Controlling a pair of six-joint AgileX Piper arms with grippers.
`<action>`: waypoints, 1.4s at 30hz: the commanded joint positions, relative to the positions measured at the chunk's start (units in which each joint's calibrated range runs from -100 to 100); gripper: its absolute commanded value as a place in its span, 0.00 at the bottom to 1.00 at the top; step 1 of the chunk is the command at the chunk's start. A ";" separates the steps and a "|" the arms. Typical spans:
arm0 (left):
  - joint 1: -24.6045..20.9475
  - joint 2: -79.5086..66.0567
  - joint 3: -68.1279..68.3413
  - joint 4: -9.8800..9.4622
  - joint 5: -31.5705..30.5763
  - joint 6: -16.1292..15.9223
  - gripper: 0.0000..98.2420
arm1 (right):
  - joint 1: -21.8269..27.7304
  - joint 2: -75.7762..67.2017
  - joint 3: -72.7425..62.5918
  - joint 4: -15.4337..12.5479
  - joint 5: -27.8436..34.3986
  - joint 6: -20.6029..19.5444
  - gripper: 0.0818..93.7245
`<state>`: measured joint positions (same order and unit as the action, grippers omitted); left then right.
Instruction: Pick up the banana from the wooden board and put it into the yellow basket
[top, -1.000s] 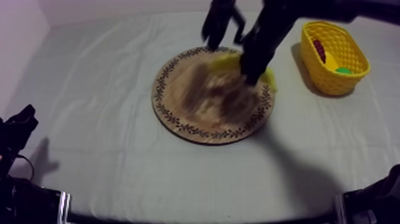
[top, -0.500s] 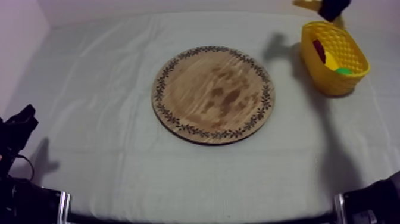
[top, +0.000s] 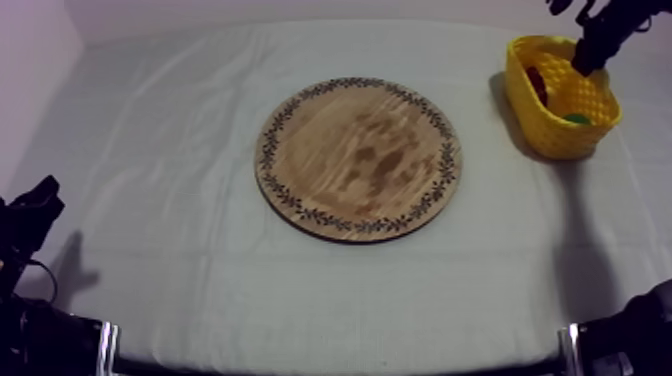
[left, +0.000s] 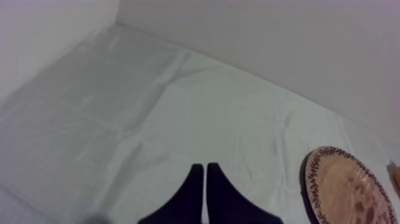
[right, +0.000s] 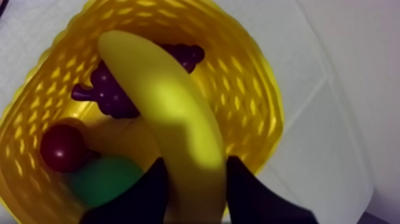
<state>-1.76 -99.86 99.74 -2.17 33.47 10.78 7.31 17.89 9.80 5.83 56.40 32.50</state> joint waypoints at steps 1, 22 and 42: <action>-0.01 0.03 0.04 0.00 0.00 -0.01 0.00 | -0.18 0.14 1.36 0.25 -0.33 -0.25 0.35; -0.01 0.03 0.04 0.00 0.00 -0.01 0.00 | -0.23 -9.88 14.98 -1.53 -6.84 -9.96 0.05; -0.01 0.03 0.04 0.00 0.00 -0.01 0.00 | -8.68 -66.94 64.04 -2.31 -12.51 -22.12 0.01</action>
<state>-1.76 -99.86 99.74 -2.17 33.47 10.78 0.13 -35.39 66.33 1.63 43.65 15.58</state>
